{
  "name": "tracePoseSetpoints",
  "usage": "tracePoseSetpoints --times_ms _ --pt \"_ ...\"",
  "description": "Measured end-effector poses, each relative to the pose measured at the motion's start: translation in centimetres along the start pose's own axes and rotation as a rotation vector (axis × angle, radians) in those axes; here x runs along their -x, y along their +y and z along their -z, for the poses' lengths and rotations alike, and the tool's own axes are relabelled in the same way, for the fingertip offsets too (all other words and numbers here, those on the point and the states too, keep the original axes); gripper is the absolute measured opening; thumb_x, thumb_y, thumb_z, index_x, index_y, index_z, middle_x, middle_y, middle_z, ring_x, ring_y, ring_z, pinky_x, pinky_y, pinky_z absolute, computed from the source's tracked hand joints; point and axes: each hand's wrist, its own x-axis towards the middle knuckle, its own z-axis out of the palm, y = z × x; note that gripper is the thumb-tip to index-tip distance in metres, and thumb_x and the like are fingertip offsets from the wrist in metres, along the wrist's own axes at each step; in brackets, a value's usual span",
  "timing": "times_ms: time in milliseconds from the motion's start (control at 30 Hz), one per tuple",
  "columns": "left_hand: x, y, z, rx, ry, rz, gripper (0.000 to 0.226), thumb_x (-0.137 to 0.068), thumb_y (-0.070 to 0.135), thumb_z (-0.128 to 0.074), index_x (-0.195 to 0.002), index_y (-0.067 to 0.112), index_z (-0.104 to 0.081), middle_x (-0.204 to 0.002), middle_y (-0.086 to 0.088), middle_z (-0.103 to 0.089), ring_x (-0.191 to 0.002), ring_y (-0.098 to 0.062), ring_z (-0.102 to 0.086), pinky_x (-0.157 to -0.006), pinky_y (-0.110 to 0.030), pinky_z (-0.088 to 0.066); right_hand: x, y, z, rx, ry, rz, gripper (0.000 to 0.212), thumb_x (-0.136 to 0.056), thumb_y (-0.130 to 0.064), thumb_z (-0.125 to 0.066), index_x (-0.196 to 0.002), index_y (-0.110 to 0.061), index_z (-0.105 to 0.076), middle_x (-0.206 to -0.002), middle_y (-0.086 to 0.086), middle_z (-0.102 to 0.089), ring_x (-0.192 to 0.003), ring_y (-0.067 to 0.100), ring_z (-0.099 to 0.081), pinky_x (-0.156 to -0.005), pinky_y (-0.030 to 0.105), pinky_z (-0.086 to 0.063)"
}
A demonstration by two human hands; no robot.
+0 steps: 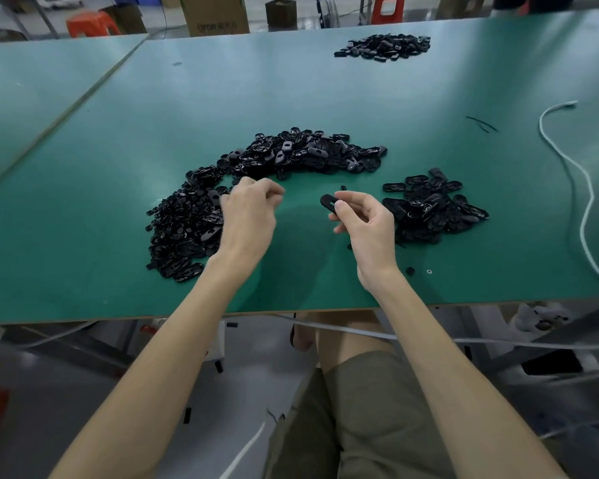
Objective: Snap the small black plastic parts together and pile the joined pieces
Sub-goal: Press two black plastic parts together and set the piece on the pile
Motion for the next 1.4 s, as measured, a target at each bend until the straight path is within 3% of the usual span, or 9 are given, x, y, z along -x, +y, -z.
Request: tracePoseSetpoints --times_ms 133,233,400,667,933,1067,1200,1400 --pt "-0.2 3.0 -1.8 0.481 -0.016 0.062 0.014 -0.099 0.008 -0.065 -0.099 0.014 -0.077 -0.083 0.006 -0.07 -0.072 -0.011 -0.059 -0.071 -0.018 -0.047 0.0 0.0 0.0 -0.006 0.022 0.01 0.016 -0.101 -0.007 -0.063 -0.11 -0.013 -0.075 -0.099 0.001 -0.077 -0.082 0.01 -0.073 -0.067 0.021 -0.054" --pt "0.6 4.5 -3.8 0.654 0.006 0.056 0.012 -0.097 0.008 -0.067 -0.102 0.013 -0.077 -0.086 0.006 -0.075 -0.07 -0.011 -0.065 -0.072 -0.022 -0.052 0.0 0.0 0.1 -0.012 0.044 0.015 0.015 -0.101 -0.008 -0.064 -0.108 -0.015 -0.075 -0.1 0.003 -0.077 -0.086 0.013 -0.074 -0.069 0.024 -0.057" --pt "1.4 3.8 -5.5 0.962 0.137 0.247 0.011 -0.091 0.009 -0.076 -0.102 0.009 -0.075 -0.091 -0.005 -0.078 -0.069 -0.012 -0.069 -0.069 -0.02 -0.049 -0.2 0.2 0.0 -0.024 0.075 0.013 0.012 -0.1 -0.008 -0.064 -0.103 -0.015 -0.073 -0.095 -0.001 -0.076 -0.081 0.009 -0.072 -0.066 0.02 -0.054" --pt "1.7 3.2 -5.4 0.988 0.049 0.211 0.008 -0.089 0.013 -0.08 -0.096 0.013 -0.075 -0.091 0.0 -0.077 -0.072 -0.013 -0.067 -0.072 -0.022 -0.052 -0.1 0.1 0.1 -0.031 0.066 0.02 0.015 -0.1 -0.008 -0.065 -0.11 -0.015 -0.073 -0.1 0.003 -0.075 -0.085 0.011 -0.073 -0.068 0.02 -0.054" --pt "1.7 3.1 -5.5 0.968 -0.045 0.134 0.008 -0.087 0.011 -0.081 -0.093 0.015 -0.077 -0.089 0.001 -0.078 -0.071 -0.011 -0.069 -0.072 -0.02 -0.054 0.0 0.0 -0.1 -0.01 0.059 0.021 0.004 -0.096 -0.011 -0.072 -0.098 -0.013 -0.069 -0.092 0.003 -0.075 -0.088 0.019 -0.075 -0.068 0.024 -0.056" --pt "1.6 3.1 -5.5 0.996 0.0 0.157 0.007 -0.089 0.012 -0.079 -0.095 0.014 -0.076 -0.089 0.001 -0.078 -0.071 -0.015 -0.073 -0.072 -0.025 -0.057 0.0 0.1 -0.2 -0.002 0.004 0.028 0.007 -0.097 -0.008 -0.072 -0.096 -0.013 -0.068 -0.092 0.006 -0.076 -0.087 0.021 -0.077 -0.066 0.026 -0.057" --pt "1.7 3.1 -5.6 0.998 0.027 0.141 0.006 -0.091 0.014 -0.078 -0.097 0.015 -0.076 -0.092 0.0 -0.077 -0.076 -0.022 -0.072 -0.077 -0.029 -0.058 0.1 0.2 -0.1 -0.043 -0.011 0.034 0.014 -0.097 -0.005 -0.07 -0.105 -0.015 -0.073 -0.098 0.006 -0.079 -0.091 0.023 -0.077 -0.073 0.028 -0.059" --pt "1.8 3.1 -5.5 0.992 0.021 0.103 0.006 -0.091 0.012 -0.077 -0.095 0.015 -0.075 -0.091 0.002 -0.076 -0.074 -0.015 -0.067 -0.074 -0.027 -0.055 -0.2 0.3 0.0 -0.055 0.035 0.038 0.012 -0.097 -0.006 -0.07 -0.104 -0.014 -0.075 -0.095 0.002 -0.079 -0.089 0.021 -0.077 -0.071 0.028 -0.059"
